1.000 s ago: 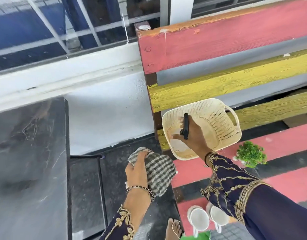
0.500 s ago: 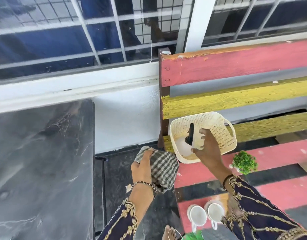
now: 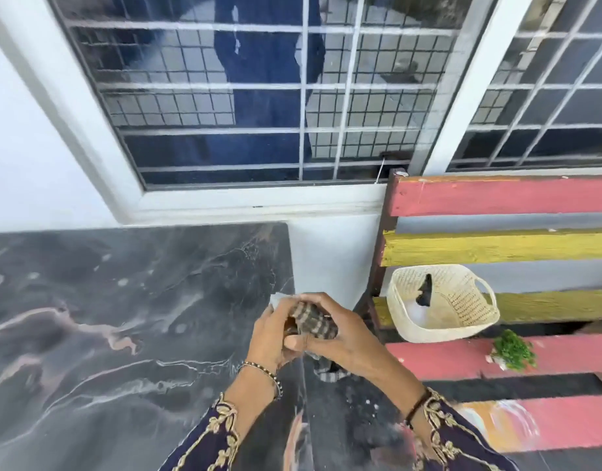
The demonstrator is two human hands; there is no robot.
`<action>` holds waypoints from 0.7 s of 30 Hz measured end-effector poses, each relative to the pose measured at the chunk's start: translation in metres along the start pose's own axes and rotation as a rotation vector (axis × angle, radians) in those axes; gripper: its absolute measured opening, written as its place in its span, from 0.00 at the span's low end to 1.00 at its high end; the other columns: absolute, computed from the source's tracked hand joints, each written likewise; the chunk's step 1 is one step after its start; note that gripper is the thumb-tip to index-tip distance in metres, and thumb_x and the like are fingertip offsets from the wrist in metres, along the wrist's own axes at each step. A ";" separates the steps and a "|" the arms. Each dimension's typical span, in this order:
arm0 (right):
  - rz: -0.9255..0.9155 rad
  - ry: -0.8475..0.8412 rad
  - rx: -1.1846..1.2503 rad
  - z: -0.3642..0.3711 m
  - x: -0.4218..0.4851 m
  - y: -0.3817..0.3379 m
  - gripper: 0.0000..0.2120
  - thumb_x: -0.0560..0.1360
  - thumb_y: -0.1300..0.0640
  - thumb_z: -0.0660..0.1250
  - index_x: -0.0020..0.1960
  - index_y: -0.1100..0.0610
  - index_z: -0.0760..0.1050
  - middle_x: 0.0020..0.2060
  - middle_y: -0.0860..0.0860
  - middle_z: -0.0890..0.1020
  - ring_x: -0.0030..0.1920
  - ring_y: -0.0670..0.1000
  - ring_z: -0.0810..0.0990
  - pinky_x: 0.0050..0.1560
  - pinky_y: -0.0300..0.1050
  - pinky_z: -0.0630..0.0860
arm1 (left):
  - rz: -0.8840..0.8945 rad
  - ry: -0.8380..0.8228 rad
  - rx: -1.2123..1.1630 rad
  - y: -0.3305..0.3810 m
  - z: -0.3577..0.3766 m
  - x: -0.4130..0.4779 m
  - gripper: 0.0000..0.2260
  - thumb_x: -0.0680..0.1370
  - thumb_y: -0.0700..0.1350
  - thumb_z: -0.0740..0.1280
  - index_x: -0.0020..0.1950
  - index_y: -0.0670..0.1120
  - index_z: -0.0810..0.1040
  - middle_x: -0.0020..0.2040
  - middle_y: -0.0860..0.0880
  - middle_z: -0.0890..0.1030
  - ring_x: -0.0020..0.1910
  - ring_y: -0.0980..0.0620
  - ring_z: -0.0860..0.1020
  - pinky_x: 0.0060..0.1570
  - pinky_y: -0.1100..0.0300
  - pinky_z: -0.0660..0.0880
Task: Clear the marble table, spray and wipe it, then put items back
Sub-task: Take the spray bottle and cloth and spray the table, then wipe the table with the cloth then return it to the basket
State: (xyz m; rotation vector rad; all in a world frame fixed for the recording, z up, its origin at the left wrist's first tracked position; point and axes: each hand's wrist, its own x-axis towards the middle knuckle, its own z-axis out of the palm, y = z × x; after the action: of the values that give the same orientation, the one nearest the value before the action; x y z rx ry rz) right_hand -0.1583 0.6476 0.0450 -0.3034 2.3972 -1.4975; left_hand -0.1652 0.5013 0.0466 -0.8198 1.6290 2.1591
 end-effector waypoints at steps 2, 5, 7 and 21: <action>-0.006 -0.028 -0.022 0.035 -0.002 -0.027 0.33 0.66 0.38 0.79 0.67 0.40 0.71 0.58 0.41 0.82 0.57 0.40 0.81 0.62 0.40 0.77 | -0.020 -0.065 -0.037 0.015 -0.047 -0.020 0.12 0.75 0.52 0.66 0.39 0.48 0.85 0.35 0.46 0.84 0.32 0.49 0.83 0.28 0.56 0.79; -0.013 -0.046 -0.074 0.089 -0.001 -0.059 0.33 0.67 0.38 0.78 0.67 0.36 0.69 0.59 0.38 0.81 0.59 0.38 0.79 0.62 0.39 0.75 | 0.026 -0.082 -0.060 0.026 -0.116 -0.045 0.13 0.75 0.57 0.66 0.35 0.55 0.86 0.35 0.48 0.86 0.32 0.49 0.84 0.28 0.55 0.79; -0.007 -0.044 -0.093 0.122 0.002 -0.075 0.27 0.71 0.44 0.77 0.64 0.31 0.68 0.57 0.37 0.81 0.56 0.33 0.79 0.58 0.34 0.75 | 0.034 -0.060 -0.041 0.029 -0.156 -0.057 0.14 0.75 0.59 0.65 0.37 0.55 0.86 0.36 0.48 0.86 0.33 0.47 0.85 0.29 0.53 0.80; 0.061 -0.089 -0.345 0.307 0.082 -0.153 0.27 0.82 0.47 0.61 0.79 0.53 0.62 0.71 0.54 0.75 0.68 0.56 0.75 0.63 0.47 0.70 | 0.026 0.176 0.071 0.026 -0.398 -0.086 0.06 0.80 0.43 0.63 0.49 0.43 0.78 0.38 0.46 0.84 0.25 0.50 0.80 0.28 0.61 0.77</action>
State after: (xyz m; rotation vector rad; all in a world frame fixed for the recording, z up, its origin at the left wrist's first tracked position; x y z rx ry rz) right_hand -0.1217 0.2967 0.0444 -0.3586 2.5597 -1.0174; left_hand -0.0109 0.1232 0.0444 -0.9958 1.7994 2.0839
